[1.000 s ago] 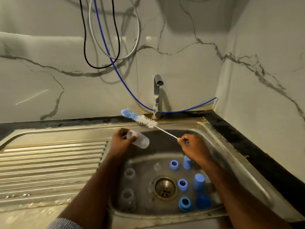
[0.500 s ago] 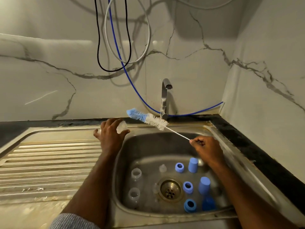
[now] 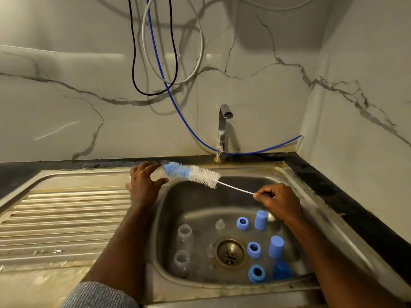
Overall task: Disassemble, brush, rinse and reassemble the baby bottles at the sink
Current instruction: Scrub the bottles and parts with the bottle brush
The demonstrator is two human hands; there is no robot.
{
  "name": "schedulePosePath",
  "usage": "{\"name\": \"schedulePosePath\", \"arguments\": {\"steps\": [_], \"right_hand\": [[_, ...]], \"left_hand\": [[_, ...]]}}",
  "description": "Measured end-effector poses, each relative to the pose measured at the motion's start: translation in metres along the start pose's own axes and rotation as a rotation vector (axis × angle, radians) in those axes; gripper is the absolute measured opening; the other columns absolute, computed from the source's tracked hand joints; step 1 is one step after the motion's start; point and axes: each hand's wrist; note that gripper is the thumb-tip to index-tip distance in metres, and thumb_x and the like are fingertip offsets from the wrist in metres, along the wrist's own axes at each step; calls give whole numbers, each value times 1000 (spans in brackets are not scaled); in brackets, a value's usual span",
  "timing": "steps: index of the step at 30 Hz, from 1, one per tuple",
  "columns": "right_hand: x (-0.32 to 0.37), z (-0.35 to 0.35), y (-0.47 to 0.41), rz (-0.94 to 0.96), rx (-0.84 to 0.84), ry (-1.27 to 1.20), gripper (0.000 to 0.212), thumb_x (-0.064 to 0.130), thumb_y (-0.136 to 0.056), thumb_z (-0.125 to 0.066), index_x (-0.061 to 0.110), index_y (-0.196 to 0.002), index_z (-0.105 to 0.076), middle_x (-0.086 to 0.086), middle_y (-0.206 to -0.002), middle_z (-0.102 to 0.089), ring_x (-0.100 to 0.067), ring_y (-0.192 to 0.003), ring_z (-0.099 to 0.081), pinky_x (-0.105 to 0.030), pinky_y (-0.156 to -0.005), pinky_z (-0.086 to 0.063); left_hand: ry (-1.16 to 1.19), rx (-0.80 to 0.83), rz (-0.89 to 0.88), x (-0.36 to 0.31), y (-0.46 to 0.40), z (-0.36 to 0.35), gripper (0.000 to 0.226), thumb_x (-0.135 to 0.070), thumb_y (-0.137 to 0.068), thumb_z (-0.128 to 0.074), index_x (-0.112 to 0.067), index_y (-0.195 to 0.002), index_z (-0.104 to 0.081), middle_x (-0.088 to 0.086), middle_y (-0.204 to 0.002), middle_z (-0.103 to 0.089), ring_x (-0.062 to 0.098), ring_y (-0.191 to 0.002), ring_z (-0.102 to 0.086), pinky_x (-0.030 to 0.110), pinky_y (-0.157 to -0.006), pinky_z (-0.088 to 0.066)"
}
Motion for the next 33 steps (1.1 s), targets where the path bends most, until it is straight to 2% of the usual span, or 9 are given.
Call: {"name": "schedulePosePath", "arguments": {"steps": [4,12,18,21,23,26,28,29,33], "right_hand": [[-7,8,-1,10,18,18,11,34,-84,-77,30,-74,-75,11,-71,-71,-11,-72,-66,-35,-73,-56],[-8,7,-2,33,13,7,13,36,-83,-77,31,-71,-74,14,-68,-69,-8,-70,-65,-38,-73,-57],[-3,3,1,113,116,13,9,30,-88,-73,25,-82,-76,10,-74,-70,-8,-72,-65,-35,-74,-56],[-10,4,-1,55,50,-94,12,23,-89,-74,23,-76,-73,6,-70,-69,-13,-71,-65,-35,-73,-55],[-20,7,-4,13,3,-192,22,18,-87,-76,27,-68,-69,9,-62,-66,-9,-65,-62,-32,-69,-53],[-19,2,-9,74,70,-284,20,14,-88,-75,21,-70,-71,8,-59,-66,-8,-58,-60,-31,-64,-50],[-9,-7,-10,132,125,-294,12,15,-90,-73,15,-78,-73,0,-67,-69,-18,-64,-64,-37,-67,-54],[-4,-11,-10,141,136,-286,10,16,-91,-72,16,-81,-73,2,-68,-69,-15,-64,-64,-36,-67,-55],[4,-15,-15,187,10,-122,13,32,-93,-68,21,-92,-74,9,-79,-71,-5,-74,-65,-37,-77,-56]], "left_hand": [[-4,148,-82,0,-2,-3,61,-34,-80,-83,-28,-136,-61,-1,-145,-54,26,-138,-36,59,-103,-37],[54,23,0,5,-1,-2,55,-23,-81,-83,-27,-132,-63,1,-142,-56,28,-135,-38,58,-102,-34],[-56,293,-338,-18,6,-16,54,-35,-80,-83,-31,-129,-63,-4,-140,-55,25,-137,-38,57,-107,-36],[-42,316,-381,-37,13,-16,62,-34,-78,-85,-29,-134,-60,-2,-143,-54,24,-137,-39,55,-109,-35],[73,321,-390,-39,17,-5,73,-29,-73,-90,-25,-137,-56,2,-141,-55,23,-131,-48,50,-107,-43],[284,181,-241,-24,20,17,77,-25,-67,-93,-19,-134,-57,-1,-130,-59,16,-115,-56,36,-93,-51],[388,103,-89,-12,24,29,68,-29,-69,-91,-19,-129,-60,-1,-126,-61,17,-111,-58,36,-89,-52],[452,113,-39,-8,26,31,64,-30,-72,-88,-20,-128,-59,0,-126,-62,18,-110,-60,37,-87,-54],[746,115,115,-13,31,24,54,-29,-77,-83,-20,-125,-59,-1,-115,-64,19,-98,-69,28,-62,-60]]}}
Point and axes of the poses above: each hand's wrist, its own y-axis away from the middle knuckle, its own z-axis out of the back of the hand, x = y × z
